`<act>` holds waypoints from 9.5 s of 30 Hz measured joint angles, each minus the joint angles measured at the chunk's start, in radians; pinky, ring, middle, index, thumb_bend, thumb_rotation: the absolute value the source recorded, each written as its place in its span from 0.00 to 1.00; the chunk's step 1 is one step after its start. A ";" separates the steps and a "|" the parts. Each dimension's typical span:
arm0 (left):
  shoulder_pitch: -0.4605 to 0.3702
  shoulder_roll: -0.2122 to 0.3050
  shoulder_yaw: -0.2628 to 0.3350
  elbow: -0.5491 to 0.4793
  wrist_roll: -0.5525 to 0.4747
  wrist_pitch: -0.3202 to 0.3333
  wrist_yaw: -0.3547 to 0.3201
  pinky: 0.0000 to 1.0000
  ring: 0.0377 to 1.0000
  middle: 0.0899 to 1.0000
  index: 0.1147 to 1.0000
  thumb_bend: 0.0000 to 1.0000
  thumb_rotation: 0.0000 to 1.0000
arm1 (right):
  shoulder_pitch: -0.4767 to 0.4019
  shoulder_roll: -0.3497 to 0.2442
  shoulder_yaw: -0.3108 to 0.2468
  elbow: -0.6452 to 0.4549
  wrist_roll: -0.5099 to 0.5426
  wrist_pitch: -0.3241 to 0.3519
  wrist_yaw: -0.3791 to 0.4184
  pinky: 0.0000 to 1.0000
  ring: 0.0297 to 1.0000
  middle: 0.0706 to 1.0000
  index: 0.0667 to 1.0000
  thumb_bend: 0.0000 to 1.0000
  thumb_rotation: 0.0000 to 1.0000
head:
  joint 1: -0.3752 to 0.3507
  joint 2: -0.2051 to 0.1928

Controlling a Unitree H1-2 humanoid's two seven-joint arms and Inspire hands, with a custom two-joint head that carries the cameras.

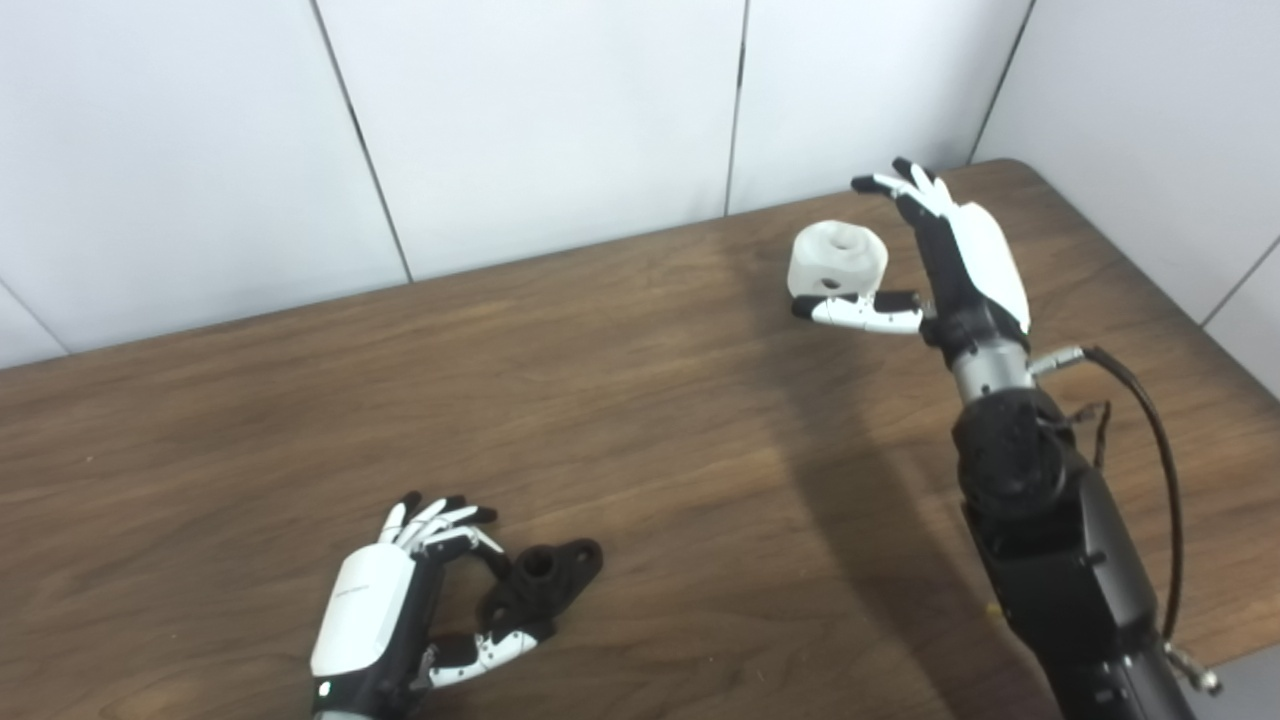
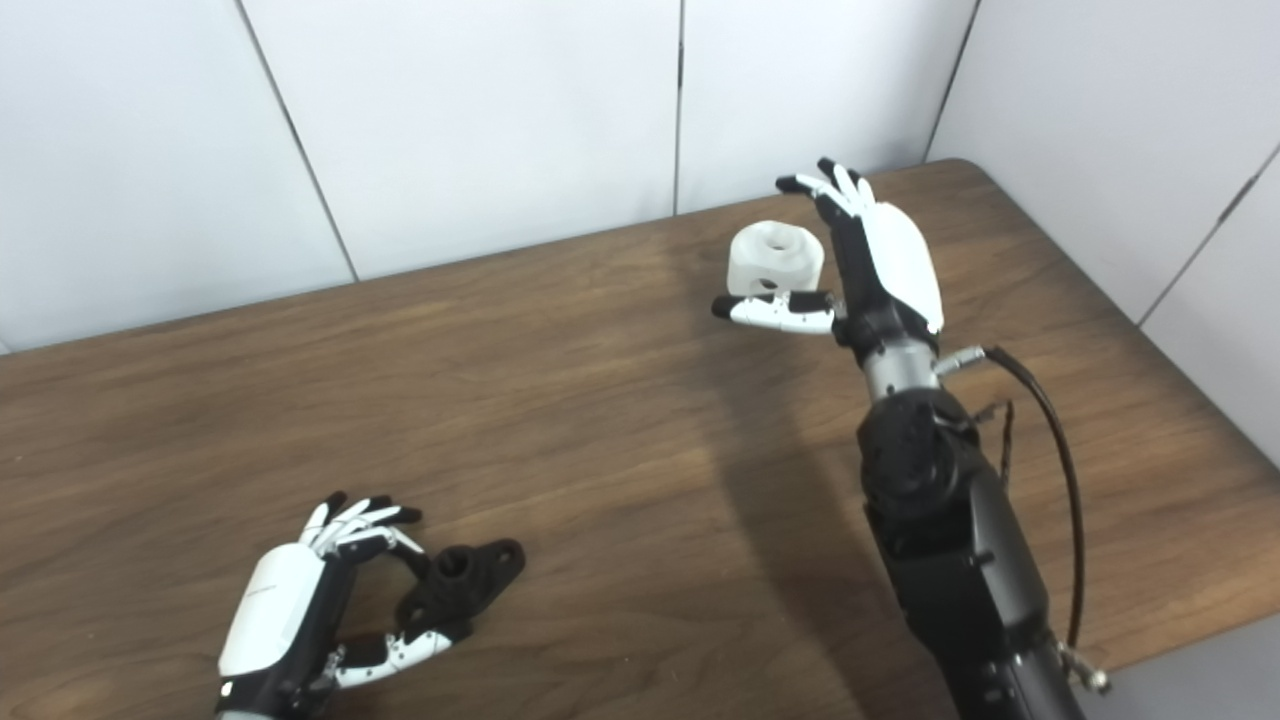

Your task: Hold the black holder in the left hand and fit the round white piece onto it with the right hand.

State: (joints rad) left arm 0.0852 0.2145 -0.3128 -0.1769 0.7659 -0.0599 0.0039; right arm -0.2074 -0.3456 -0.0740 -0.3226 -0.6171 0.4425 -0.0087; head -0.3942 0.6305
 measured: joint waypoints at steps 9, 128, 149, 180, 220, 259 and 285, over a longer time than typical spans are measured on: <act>0.000 0.004 0.013 -0.002 -0.010 -0.002 -0.011 1.00 0.86 0.76 0.42 0.52 0.04 | -0.091 -0.064 -0.005 0.102 -0.042 0.024 0.125 1.00 1.00 1.00 0.83 0.89 0.30 | -0.023 -0.006; 0.002 0.003 0.018 -0.011 0.015 0.002 -0.010 1.00 0.85 0.75 0.42 0.52 0.04 | -0.275 -0.153 0.057 0.469 -0.278 0.026 0.429 1.00 1.00 0.94 0.75 0.88 0.31 | -0.005 0.005; 0.002 0.003 0.018 -0.011 0.015 0.002 -0.011 1.00 0.85 0.75 0.42 0.52 0.04 | -0.273 -0.160 0.064 0.474 -0.258 0.026 0.390 1.00 1.00 0.93 0.68 0.83 0.30 | -0.008 0.003; 0.002 0.000 0.018 -0.011 0.017 0.004 -0.011 1.00 0.85 0.75 0.42 0.52 0.04 | -0.255 -0.174 0.098 0.471 -0.138 0.022 0.226 1.00 1.00 0.82 0.45 0.52 0.14 | 0.009 0.003; 0.007 -0.058 -0.031 -0.001 0.097 0.038 0.041 1.00 0.88 0.77 0.42 0.52 0.05 | -0.265 -0.164 0.247 -0.127 -0.217 0.022 0.789 1.00 0.97 0.82 0.45 0.52 0.14 | 0.302 0.025; -0.025 -0.087 -0.097 0.028 0.147 0.085 0.085 1.00 0.89 0.78 0.42 0.52 0.05 | -0.205 -0.031 0.393 -0.255 -0.151 -0.002 0.823 1.00 0.96 0.83 0.44 0.53 0.14 | 0.431 0.103; -0.033 -0.092 -0.110 0.032 0.149 0.096 0.090 1.00 0.89 0.78 0.42 0.52 0.05 | -0.188 0.009 0.423 -0.276 -0.184 -0.005 0.840 1.00 0.99 0.84 0.45 0.53 0.14 | 0.437 0.106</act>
State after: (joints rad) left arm 0.0526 0.1225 -0.4226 -0.1445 0.9145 0.0362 0.0937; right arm -0.3951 -0.3365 0.3490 -0.5983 -0.8007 0.4373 0.8310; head 0.0430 0.7363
